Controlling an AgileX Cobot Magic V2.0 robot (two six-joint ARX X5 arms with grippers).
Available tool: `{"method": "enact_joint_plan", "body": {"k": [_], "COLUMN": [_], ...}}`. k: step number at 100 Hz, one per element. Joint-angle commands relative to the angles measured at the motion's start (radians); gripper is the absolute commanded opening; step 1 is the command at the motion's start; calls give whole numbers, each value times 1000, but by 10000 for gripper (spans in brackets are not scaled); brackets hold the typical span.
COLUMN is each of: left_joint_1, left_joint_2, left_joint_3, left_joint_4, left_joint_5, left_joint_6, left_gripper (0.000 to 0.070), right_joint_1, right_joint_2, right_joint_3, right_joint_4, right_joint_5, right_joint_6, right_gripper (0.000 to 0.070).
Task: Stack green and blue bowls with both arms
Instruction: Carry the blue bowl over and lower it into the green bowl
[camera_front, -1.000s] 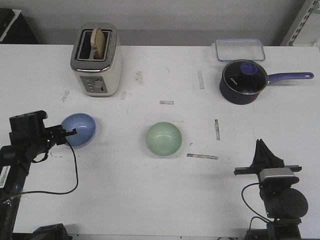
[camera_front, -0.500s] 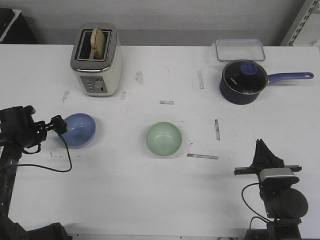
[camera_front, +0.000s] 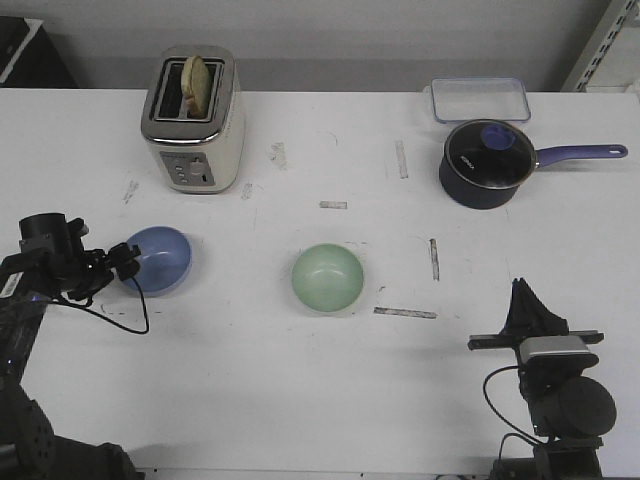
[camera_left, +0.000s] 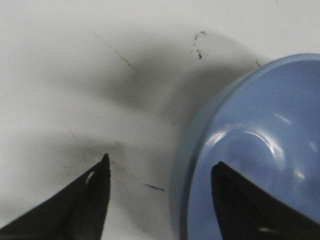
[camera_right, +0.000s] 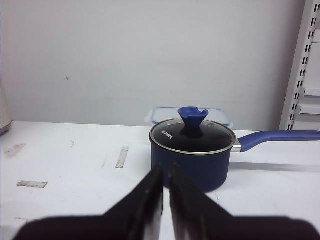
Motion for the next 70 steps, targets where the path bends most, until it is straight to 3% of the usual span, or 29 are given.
{"method": "enact_joint_plan", "body": {"k": [1, 8, 26, 46, 70], "left_joint_1": [-1, -4, -5, -30, -140], "left_joint_2": [24, 25, 26, 24, 24], "left_joint_3": [19, 19, 19, 74, 262], "left_joint_4": [-5, -10, -12, -82, -169], "left_joint_5": [6, 6, 6, 6, 6], "left_joint_6": [12, 12, 12, 12, -11], "left_gripper": [228, 206, 0, 1, 1], "right_joint_1": [2, 2, 2, 2, 2], "right_joint_2": [-2, -2, -2, -2, -2], "right_joint_3": [5, 5, 5, 5, 5], "right_joint_4": [11, 11, 11, 11, 11], "right_joint_5": [0, 0, 0, 0, 0], "right_joint_6": [10, 10, 10, 10, 10], "right_gripper": [13, 13, 13, 13, 13]}}
